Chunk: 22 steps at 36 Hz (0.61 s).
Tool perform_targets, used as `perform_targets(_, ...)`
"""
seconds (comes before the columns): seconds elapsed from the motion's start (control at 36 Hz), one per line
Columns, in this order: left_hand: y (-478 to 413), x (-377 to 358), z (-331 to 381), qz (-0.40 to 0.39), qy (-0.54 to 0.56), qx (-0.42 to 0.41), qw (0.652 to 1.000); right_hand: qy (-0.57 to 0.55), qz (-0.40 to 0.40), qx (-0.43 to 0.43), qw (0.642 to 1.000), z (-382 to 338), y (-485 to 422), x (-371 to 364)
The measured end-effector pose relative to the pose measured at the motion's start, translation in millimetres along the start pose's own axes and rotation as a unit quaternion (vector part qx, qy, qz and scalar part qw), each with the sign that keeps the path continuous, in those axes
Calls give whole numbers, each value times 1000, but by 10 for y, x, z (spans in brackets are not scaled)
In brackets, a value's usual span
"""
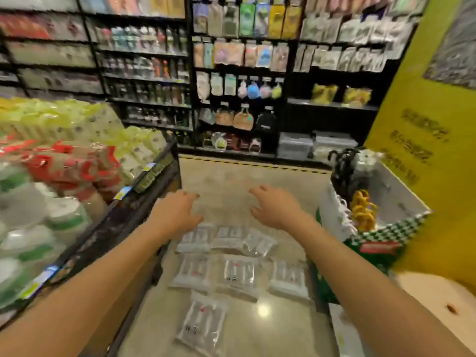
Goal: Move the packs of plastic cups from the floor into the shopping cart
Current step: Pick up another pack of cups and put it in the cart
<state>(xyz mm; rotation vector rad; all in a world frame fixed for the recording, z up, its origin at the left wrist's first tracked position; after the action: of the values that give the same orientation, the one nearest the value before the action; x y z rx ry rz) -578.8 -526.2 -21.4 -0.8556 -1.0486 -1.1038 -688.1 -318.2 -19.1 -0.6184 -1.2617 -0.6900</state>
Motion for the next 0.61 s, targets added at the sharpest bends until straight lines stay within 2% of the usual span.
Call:
perform_targets(0.14,-101,-352,720,-16,13,-64,998,21,-26,-81,996,645,515,-216)
perform_targets(0.31,-226,-605,1058,-39,43,-104,993,12,-23,-97,995,1004,641,-397)
perform_targets(0.61,-545,-689,1125,-34,22,-39,998,-9,-19,-53,998,1171,312,-689)
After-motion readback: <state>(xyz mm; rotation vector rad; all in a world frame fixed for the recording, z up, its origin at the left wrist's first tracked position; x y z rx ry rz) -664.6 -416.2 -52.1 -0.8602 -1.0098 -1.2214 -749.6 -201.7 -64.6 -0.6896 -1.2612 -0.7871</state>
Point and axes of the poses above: each hand's wrist, its own y-axis away from the middle knuckle, its own x-axis out of the back of the hand, z = x × y, the point moved 3 cm from there along -y, towards the middle knuckle, and after that the axes turned 13 degrees about y, right-handed, at the moved point
